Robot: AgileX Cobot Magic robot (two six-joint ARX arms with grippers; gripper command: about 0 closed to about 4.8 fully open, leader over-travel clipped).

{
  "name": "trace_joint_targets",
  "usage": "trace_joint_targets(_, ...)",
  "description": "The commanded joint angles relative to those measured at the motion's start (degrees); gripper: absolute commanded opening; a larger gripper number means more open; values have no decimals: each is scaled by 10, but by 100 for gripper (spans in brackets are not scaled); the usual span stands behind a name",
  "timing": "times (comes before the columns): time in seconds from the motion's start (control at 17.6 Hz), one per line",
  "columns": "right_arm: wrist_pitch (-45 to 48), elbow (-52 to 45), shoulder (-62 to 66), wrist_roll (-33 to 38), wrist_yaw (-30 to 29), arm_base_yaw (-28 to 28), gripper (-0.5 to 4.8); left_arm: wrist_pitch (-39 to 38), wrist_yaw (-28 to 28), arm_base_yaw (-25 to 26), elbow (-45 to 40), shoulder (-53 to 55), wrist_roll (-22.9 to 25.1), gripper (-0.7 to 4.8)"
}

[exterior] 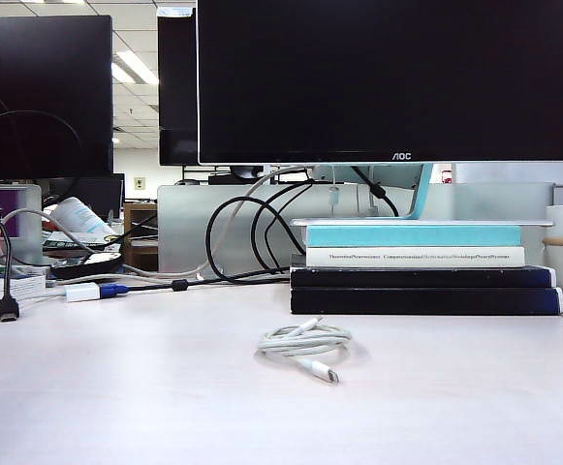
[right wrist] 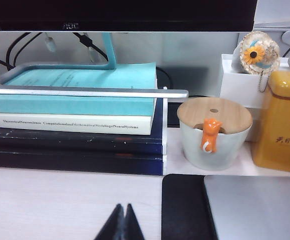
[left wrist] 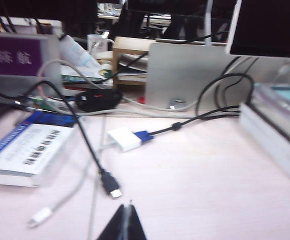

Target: Unfold the white charging cable into a straight cable.

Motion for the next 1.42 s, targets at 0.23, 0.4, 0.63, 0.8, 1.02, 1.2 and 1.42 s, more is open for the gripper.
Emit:
trace_joint_targets(0.23,10,-3,0,16,-2,0,-1,-2,59,0,2,-1,-22,-5)
trace_joint_targets(0.4,43,-3,0,103,11,0,-1,28,70,-1,3,-1,-124,-6)
trace_joint_targets(0.63,67,24,0,125,12,2,-2,86,78,-1,37,-1,-150,-5)
trace_joint_targets(0.8,66,89,8,76,39,2,-2,63,46,-1,101,32,-126,-5)
trace_joint_targets(1.02,74,193,101,53,62,2,-2,39,58,-1,213,177,-45,-5)
trace_joint_targets(1.2,57,263,251,48,-33,2,-2,20,150,-1,294,306,61,-3)
trace_joint_targets(1.42,-35,408,503,-50,-275,0,-1,-139,226,-19,403,466,197,126)
